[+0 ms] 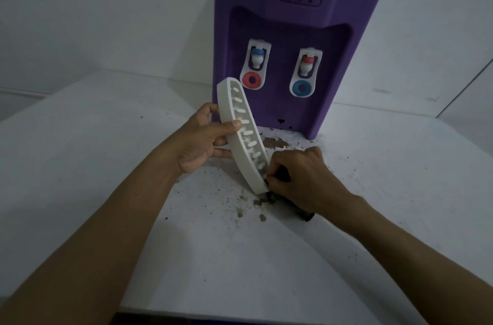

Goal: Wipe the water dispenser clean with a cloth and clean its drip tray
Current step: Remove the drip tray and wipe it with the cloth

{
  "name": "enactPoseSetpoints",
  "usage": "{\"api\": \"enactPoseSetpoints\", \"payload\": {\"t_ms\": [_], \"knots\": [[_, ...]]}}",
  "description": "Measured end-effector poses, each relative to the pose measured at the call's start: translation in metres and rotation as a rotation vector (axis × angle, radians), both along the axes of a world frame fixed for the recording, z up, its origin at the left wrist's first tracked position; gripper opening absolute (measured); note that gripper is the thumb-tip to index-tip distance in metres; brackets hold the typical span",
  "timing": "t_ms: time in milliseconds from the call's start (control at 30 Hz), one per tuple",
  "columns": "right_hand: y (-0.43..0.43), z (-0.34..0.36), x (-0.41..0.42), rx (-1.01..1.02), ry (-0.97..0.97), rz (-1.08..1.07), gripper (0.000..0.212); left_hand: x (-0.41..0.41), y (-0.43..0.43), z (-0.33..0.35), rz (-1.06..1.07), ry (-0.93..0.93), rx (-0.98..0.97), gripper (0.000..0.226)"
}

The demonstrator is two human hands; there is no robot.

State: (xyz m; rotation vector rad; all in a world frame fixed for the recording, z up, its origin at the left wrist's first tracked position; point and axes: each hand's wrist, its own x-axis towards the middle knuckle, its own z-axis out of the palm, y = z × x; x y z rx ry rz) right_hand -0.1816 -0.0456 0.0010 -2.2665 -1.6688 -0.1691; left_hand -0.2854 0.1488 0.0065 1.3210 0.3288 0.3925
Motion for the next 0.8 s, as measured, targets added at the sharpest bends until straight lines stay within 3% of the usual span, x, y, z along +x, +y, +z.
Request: {"api": "enactPoseSetpoints", "payload": {"t_ms": [100,233,300,500,567,633,800], "knots": [[0.001,0.004,0.006,-0.005,0.374,-0.100,0.008,0.001,-0.001,-0.002,0.014,-0.010,-0.014,0.037],[-0.002,-0.001,0.007,0.072,0.544,-0.106,0.008,0.004,-0.001,-0.002,0.023,-0.005,-0.011,0.035],[-0.002,0.001,0.006,0.025,0.452,-0.029,0.009,0.004,-0.001,-0.002,0.021,-0.002,-0.003,0.037],[0.007,0.006,0.006,-0.086,-0.309,0.211,0.007,0.001,0.001,-0.002,0.026,0.023,0.010,0.048],[0.006,0.001,0.001,-0.074,-0.418,0.180,0.013,0.001,0.000,-0.002,0.026,0.013,0.009,0.049],[0.004,0.001,0.003,-0.043,-0.357,0.153,0.010,0.001,-0.001,-0.001,0.016,-0.006,0.013,0.049],[0.002,0.008,0.016,-0.062,0.173,0.095,0.003,0.001,-0.002,-0.001,0.006,-0.044,-0.003,0.050]]}}
